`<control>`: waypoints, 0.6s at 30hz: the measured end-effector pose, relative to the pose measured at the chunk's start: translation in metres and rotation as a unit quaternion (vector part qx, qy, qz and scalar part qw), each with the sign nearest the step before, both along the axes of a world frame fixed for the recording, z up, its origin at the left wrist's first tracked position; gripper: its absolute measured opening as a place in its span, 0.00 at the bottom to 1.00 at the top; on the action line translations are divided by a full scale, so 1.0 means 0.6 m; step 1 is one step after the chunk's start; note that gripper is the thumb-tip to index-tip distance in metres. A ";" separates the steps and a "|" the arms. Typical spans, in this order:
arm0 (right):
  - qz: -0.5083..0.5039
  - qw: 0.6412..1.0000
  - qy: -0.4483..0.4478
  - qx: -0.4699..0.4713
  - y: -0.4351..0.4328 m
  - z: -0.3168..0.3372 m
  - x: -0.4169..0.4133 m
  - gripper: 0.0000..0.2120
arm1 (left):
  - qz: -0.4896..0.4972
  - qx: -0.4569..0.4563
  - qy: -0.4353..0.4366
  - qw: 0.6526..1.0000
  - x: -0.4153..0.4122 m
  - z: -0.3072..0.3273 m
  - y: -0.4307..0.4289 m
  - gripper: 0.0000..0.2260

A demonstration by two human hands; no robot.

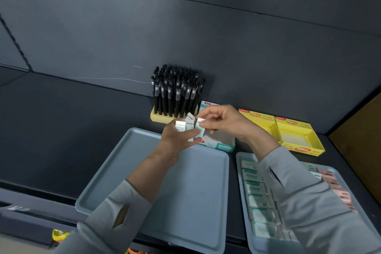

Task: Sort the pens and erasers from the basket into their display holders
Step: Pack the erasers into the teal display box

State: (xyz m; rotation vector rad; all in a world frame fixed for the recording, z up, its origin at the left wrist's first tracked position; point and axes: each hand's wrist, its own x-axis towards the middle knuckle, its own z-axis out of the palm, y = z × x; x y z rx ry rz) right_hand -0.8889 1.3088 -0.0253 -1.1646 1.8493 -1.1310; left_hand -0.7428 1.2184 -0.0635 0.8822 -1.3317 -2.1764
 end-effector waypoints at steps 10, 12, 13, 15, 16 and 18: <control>-0.094 0.952 0.246 0.158 0.014 -0.047 -0.016 0.10 | 0.035 0.121 0.041 0.991 0.026 0.012 -0.023 0.09; -0.098 0.931 0.318 0.149 0.010 -0.049 -0.012 0.10 | 0.013 0.114 0.046 0.992 0.027 0.010 -0.018 0.07; -0.101 0.921 0.349 0.141 0.007 -0.052 -0.010 0.10 | 0.001 0.109 0.051 0.993 0.027 0.008 -0.015 0.08; -0.118 0.905 0.391 0.121 0.000 -0.064 -0.009 0.09 | -0.018 0.098 0.056 0.993 0.029 0.005 -0.010 0.09; -0.131 0.904 0.391 0.113 -0.004 -0.068 -0.008 0.08 | -0.023 0.094 0.055 0.994 0.029 0.002 -0.009 0.10; -0.155 0.906 0.377 0.117 -0.010 -0.077 -0.010 0.06 | -0.027 0.085 0.046 0.995 0.029 -0.001 -0.008 0.09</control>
